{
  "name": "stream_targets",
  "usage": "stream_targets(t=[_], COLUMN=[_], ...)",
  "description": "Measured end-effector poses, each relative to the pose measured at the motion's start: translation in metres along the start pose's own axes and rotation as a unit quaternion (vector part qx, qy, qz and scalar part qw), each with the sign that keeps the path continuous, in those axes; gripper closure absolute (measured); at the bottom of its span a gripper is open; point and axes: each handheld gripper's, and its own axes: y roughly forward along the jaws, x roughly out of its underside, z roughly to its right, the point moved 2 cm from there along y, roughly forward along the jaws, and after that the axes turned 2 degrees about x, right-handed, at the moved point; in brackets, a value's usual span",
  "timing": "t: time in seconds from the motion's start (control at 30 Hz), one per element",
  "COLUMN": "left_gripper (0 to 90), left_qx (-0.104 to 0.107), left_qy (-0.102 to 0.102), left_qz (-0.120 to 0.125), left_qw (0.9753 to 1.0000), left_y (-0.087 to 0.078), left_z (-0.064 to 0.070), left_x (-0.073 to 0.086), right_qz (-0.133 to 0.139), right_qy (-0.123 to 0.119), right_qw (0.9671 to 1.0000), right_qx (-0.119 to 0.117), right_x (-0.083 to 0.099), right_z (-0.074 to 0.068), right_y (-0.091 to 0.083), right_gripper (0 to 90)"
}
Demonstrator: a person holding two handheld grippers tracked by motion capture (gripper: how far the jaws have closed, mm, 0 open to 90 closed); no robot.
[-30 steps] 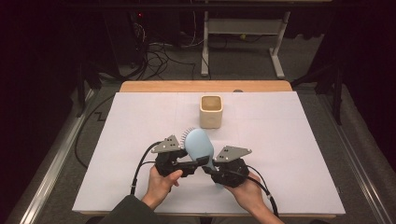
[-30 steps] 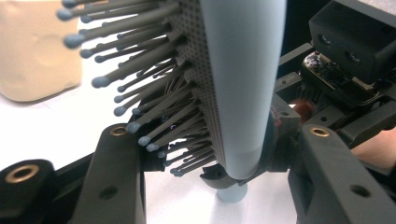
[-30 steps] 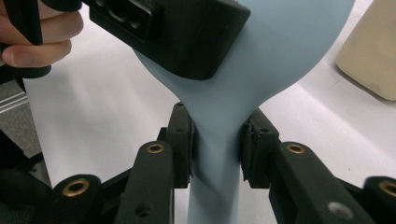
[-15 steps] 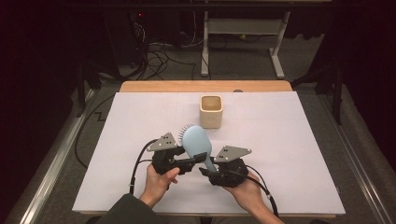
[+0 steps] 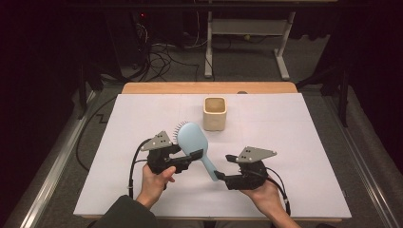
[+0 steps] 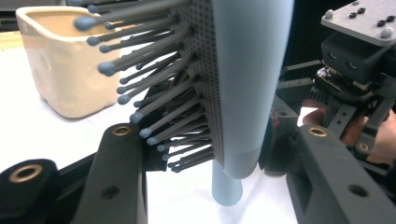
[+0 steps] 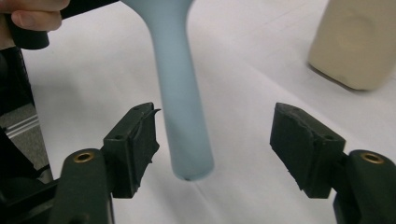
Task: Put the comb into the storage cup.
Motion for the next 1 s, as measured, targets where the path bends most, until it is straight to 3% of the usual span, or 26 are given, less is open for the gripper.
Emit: stream_targets(t=[0.53, 0.8, 1.0], left_gripper=[54.6, 54.7, 54.6], left_qx=[-0.014, -0.028, -0.029], left_qy=[-0.007, -0.003, -0.007], left_qz=[0.021, 0.033, 0.033], left_qw=[0.9997, 0.9991, 0.999], left_y=[-0.01, -0.018, -0.021], left_z=[-0.009, -0.013, -0.016], left_x=[-0.007, -0.01, -0.011], right_qz=[0.016, 0.024, 0.024], right_qy=[0.039, 0.037, 0.046], right_qw=[0.9982, 0.9978, 0.9962], right_qx=[0.042, 0.05, 0.07], right_x=[0.026, 0.033, 0.045], right_z=[0.04, 0.05, 0.06], right_y=[-0.033, -0.04, -0.046], right_gripper=[28.6, 27.5, 27.5])
